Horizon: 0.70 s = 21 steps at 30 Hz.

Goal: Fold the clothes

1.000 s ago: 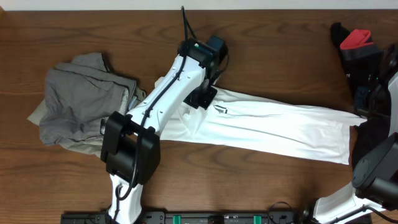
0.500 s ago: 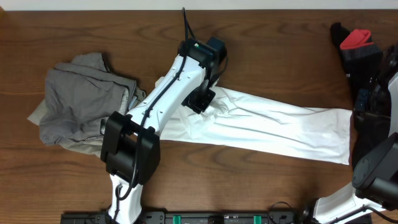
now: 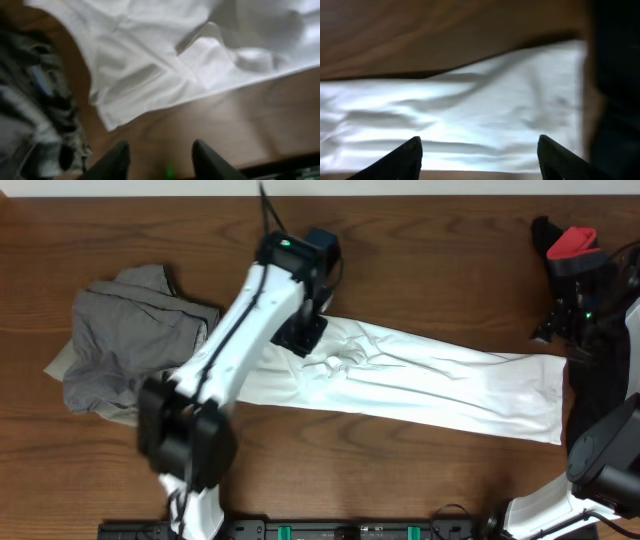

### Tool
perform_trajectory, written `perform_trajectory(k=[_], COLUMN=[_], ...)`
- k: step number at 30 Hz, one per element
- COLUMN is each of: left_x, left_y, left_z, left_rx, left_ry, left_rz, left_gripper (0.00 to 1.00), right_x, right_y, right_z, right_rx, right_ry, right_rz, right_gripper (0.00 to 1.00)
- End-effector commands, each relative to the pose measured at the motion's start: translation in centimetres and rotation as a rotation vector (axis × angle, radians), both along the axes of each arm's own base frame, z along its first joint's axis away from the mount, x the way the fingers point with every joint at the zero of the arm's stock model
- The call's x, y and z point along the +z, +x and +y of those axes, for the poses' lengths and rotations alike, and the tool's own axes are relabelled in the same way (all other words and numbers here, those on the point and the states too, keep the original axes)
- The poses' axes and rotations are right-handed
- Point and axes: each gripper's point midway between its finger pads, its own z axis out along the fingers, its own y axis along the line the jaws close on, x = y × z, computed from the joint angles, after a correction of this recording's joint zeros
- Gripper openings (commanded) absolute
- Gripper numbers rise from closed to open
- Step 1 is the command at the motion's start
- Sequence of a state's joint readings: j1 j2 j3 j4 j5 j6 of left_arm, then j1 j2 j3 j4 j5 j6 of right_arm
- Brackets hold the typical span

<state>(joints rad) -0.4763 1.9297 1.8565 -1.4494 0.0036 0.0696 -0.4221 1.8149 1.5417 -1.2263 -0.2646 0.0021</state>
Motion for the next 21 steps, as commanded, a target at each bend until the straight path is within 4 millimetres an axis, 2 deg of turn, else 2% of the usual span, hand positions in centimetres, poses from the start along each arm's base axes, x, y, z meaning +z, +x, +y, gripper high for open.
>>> perform_trajectory(k=[1, 4, 7, 10, 13, 17, 21], left_x=[5.1, 6.5, 6.1, 5.0, 4.9, 7.0, 10.3], left_y=[-0.1, 0.2, -0.3, -1.4, -1.8, -2.5, -3.6], left_z=[1.5, 3.3, 5.7, 7.8, 8.8, 9.8, 11.3], left_rx=[0.083, 0.175, 0.321, 0.42, 0.446, 0.445, 0.456], left_ry=[-0.08, -0.1, -0.08, -0.043, -0.037, -0.029, -0.024], left_rz=[-0.137, -0.18, -0.143, -0.079, -0.071, -0.16, -0.31], left_gripper=[0.52, 0.55, 0.52, 0.47, 0.43, 0.44, 0.44], right_x=[2.1, 3.7, 6.0, 9.2, 13.1, 18.1, 20.9], right_y=[1.4, 1.5, 0.9, -0.3, -1.8, -4.8, -7.8], right_z=[3.8, 5.8, 6.7, 7.1, 7.5, 8.1, 8.7], right_rx=[0.11, 0.158, 0.178, 0.221, 0.247, 0.236, 0.203], right_ry=[0.218, 0.322, 0.342, 0.28, 0.194, 0.04, -0.071], right_rz=[-0.141, -0.207, -0.26, -0.346, -0.458, -0.596, -0.668], right_gripper=[0.71, 0.69, 0.69, 0.7, 0.72, 0.75, 0.77])
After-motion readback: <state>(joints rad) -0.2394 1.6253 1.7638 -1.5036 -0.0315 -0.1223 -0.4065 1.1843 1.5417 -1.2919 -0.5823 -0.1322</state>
